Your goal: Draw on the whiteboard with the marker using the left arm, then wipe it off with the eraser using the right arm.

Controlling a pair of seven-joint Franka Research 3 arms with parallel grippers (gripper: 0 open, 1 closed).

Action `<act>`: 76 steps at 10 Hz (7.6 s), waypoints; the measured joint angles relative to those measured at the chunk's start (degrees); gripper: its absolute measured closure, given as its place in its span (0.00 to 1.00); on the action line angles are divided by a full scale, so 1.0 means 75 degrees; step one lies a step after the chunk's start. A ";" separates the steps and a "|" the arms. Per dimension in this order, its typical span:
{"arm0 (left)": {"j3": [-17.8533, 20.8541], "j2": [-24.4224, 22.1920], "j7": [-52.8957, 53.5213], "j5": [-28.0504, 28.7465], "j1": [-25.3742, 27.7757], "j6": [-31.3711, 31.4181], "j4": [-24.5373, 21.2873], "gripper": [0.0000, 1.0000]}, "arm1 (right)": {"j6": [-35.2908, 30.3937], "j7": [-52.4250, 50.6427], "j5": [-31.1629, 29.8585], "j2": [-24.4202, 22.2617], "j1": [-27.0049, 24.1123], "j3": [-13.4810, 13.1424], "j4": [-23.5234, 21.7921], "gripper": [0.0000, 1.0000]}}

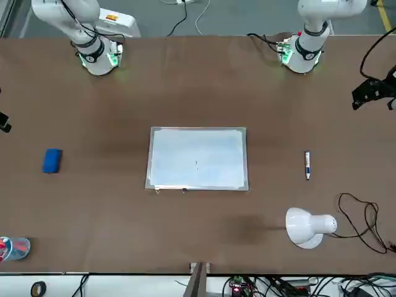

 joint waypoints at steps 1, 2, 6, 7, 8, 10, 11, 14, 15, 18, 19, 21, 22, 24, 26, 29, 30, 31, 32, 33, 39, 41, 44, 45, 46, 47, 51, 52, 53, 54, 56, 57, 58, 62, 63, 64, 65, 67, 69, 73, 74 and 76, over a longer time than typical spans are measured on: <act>0.0002 0.0068 0.0001 0.0004 0.0017 -0.0010 -0.0016 0.00 | 0.0000 0.0000 0.0000 0.0000 0.0001 0.0000 0.0000 0.00; 0.0004 0.0180 0.0001 0.0009 0.0059 0.0029 -0.0078 0.00 | 0.0000 0.0000 0.0000 0.0000 0.0003 0.0001 0.0000 0.00; 0.0007 0.0568 0.0003 0.0012 0.0186 0.1741 -0.1444 0.00 | 0.0001 0.0000 0.0000 0.0000 0.0005 0.0001 0.0000 0.00; 0.0004 0.0629 0.0003 0.0012 0.0185 0.2317 -0.1908 0.00 | 0.0009 0.0000 0.0000 0.0000 0.0005 0.0001 0.0000 0.00; 0.0000 0.0670 0.0003 0.0012 0.0185 0.2842 -0.2332 0.00 | 0.0013 0.0000 0.0001 0.0000 0.0005 0.0001 0.0000 0.00; -0.0002 0.0723 0.0009 0.0021 0.0184 0.3995 -0.3193 0.00 | 0.0013 0.0000 0.0002 0.0000 0.0005 0.0001 0.0000 0.00; -0.0004 0.0760 0.0016 0.0054 0.0183 0.4584 -0.3604 0.00 | 0.0013 0.0000 0.0002 0.0000 0.0005 0.0001 0.0000 0.00; -0.0007 0.1152 0.0020 0.0334 0.0182 0.5592 -0.4302 0.02 | 0.0029 0.0000 0.0002 0.0000 0.0007 0.0009 0.0000 0.00; -0.0007 0.1373 0.0020 0.0356 0.0182 0.5807 -0.4362 0.05 | 0.0036 0.0000 0.0002 0.0000 0.0008 0.0011 0.0000 0.00; 0.0007 0.2159 0.0018 0.0377 0.0211 0.6485 -0.4392 0.10 | 0.0045 0.0000 0.0001 0.0000 0.0005 0.0005 0.0002 0.00; 0.0007 0.2403 0.0019 0.0380 0.0241 0.6699 -0.4394 0.13 | 0.0045 0.0000 0.0001 0.0000 0.0003 0.0002 0.0002 0.00; 0.0010 0.2782 0.0025 0.0397 0.0274 0.7028 -0.4391 0.18 | 0.0043 0.0000 0.0001 0.0000 -0.0005 -0.0006 0.0002 0.00; 0.0010 0.2899 0.0031 0.0458 0.0275 0.7088 -0.4387 0.18 | 0.0041 0.0000 0.0001 0.0000 -0.0007 -0.0010 0.0002 0.00; 0.0010 0.3056 0.0031 0.0751 0.0285 0.7203 -0.4390 0.26 | 0.0028 0.0001 0.0000 0.0000 -0.0008 -0.0014 0.0002 0.00; 0.0012 0.3196 0.0031 0.0916 0.0381 0.7568 -0.4462 0.30 | 0.0020 0.0001 0.0000 0.0000 -0.0010 -0.0025 0.0002 0.00; 0.0013 0.3314 0.0031 0.0994 0.0510 0.7981 -0.4653 0.33 | 0.0006 0.0003 0.0000 0.0000 -0.0014 -0.0038 0.0002 0.00; 0.0010 0.3321 0.0031 0.0995 0.0512 0.8074 -0.4712 0.33 | 0.0000 0.0003 0.0000 -0.0001 -0.0014 -0.0039 0.0002 0.00; 0.0003 0.3324 0.0031 0.0996 0.0511 0.8204 -0.4785 0.34 | -0.0004 0.0003 0.0000 -0.0001 -0.0014 -0.0039 0.0002 0.00; -0.0003 0.3337 0.0031 0.0996 0.0510 0.8368 -0.4870 0.34 | -0.0006 0.0003 0.0000 -0.0001 -0.0014 -0.0039 0.0002 0.00; -0.0005 0.3366 0.0031 0.0996 0.0509 0.8546 -0.4956 0.35 | -0.0008 0.0003 0.0000 -0.0001 -0.0014 -0.0039 0.0002 0.00; -0.0008 0.3550 0.0031 0.0997 0.0508 0.8795 -0.5062 0.46 | -0.0041 0.0003 0.0000 -0.0033 -0.0022 -0.0056 0.0003 0.00; -0.0011 0.3613 0.0031 0.0997 0.0496 0.8825 -0.5062 0.48 | -0.0066 0.0003 0.0000 -0.0070 -0.0022 -0.0058 0.0004 0.00; -0.0018 0.3664 0.0031 0.0998 0.0487 0.8882 -0.5060 0.58 | -0.0124 0.0004 0.0000 -0.0143 -0.0023 -0.0096 0.0004 0.00; -0.0025 0.3658 0.0031 0.0998 0.0486 0.8889 -0.5053 0.71 | -0.0130 0.0004 0.0000 -0.0156 -0.0023 -0.0117 0.0004 0.00; -0.0027 0.3658 0.0031 0.0998 0.0484 0.8890 -0.5045 0.82 | -0.0130 0.0004 0.0000 -0.0160 -0.0023 -0.0128 0.0004 0.00; -0.0026 0.3654 0.0031 0.0999 0.0485 0.8890 -0.5044 0.83 | -0.0130 0.0004 0.0000 -0.0159 -0.0022 -0.0129 0.0003 0.00; -0.0185 0.3514 -0.0104 0.0980 0.0495 0.8588 -0.4867 0.83 | -0.0108 0.0003 0.0000 -0.0158 -0.0018 -0.0128 0.0000 0.00; -0.0414 0.3389 -0.0379 0.0918 0.0515 0.8100 -0.4672 0.83 | -0.0102 0.0004 0.0000 -0.0158 -0.0018 -0.0128 -0.0001 0.00; -0.0747 0.3246 -0.0784 0.0796 0.0523 0.7438 -0.4374 0.83 | -0.0088 0.0004 0.0000 -0.0158 -0.0017 -0.0128 -0.0001 0.00; -0.1122 0.3113 -0.1232 0.0607 0.0510 0.6779 -0.4031 0.83 | -0.0071 0.0004 0.0000 -0.0158 -0.0017 -0.0128 -0.0001 0.00; -0.1811 0.2959 -0.2115 -0.0258 0.0434 0.5911 -0.3367 0.83 | -0.0065 0.0004 0.0000 -0.0158 -0.0017 -0.0128 -0.0003 0.00; -0.2076 0.2954 -0.2519 -0.0901 0.0365 0.5678 -0.3094 0.83 | -0.0065 0.0004 0.0000 -0.0158 -0.0017 -0.0128 -0.0004 0.00; -0.2296 0.2993 -0.2913 -0.1539 0.0282 0.5526 -0.2870 0.83 | -0.0065 0.0004 0.0000 -0.0158 -0.0015 -0.0127 -0.0004 0.00; -0.2742 0.3814 -0.4392 -0.3945 -0.0219 0.5457 -0.1972 0.83 | -0.0064 0.0003 0.0000 -0.0158 -0.0004 -0.0123 -0.0007 0.00; -0.2754 0.4145 -0.4615 -0.4611 -0.0420 0.5463 -0.1655 0.83 | -0.0064 0.0003 0.0000 -0.0158 -0.0004 -0.0123 -0.0008 0.00; -0.2757 0.4486 -0.4760 -0.5353 -0.0632 0.5472 -0.1315 0.83 | -0.0065 0.0003 0.0000 -0.0158 -0.0003 -0.0123 -0.0008 0.00; -0.2756 0.4798 -0.4855 -0.6071 -0.0807 0.5484 -0.1015 0.83 | -0.0067 0.0003 0.0000 -0.0157 -0.0003 -0.0123 -0.0009 0.00; -0.2758 0.5323 -0.4905 -0.7423 -0.1052 0.5485 -0.0568 0.83 | -0.0076 0.0003 0.0000 -0.0155 -0.0003 -0.0123 -0.0012 0.00; -0.2759 0.5686 -0.4917 -0.8521 -0.1290 0.5532 -0.0390 0.83 | -0.0081 0.0003 0.0000 -0.0153 -0.0003 -0.0124 -0.0013 0.00; -0.2756 0.6259 -0.4924 -1.0027 -0.1789 0.6099 -0.0330 0.83 | -0.0084 0.0003 0.0000 -0.0152 -0.0003 -0.0124 -0.0016 0.00; -0.2756 0.6369 -0.4924 -1.0250 -0.1875 0.6154 -0.0313 0.83 | -0.0084 0.0003 0.0000 -0.0152 -0.0003 -0.0124 -0.0016 0.00; -0.2754 0.6559 -0.4923 -1.0595 -0.1964 0.6181 -0.0204 0.83 | -0.0084 0.0002 0.0000 -0.0151 -0.0004 -0.0124 -0.0016 0.00</act>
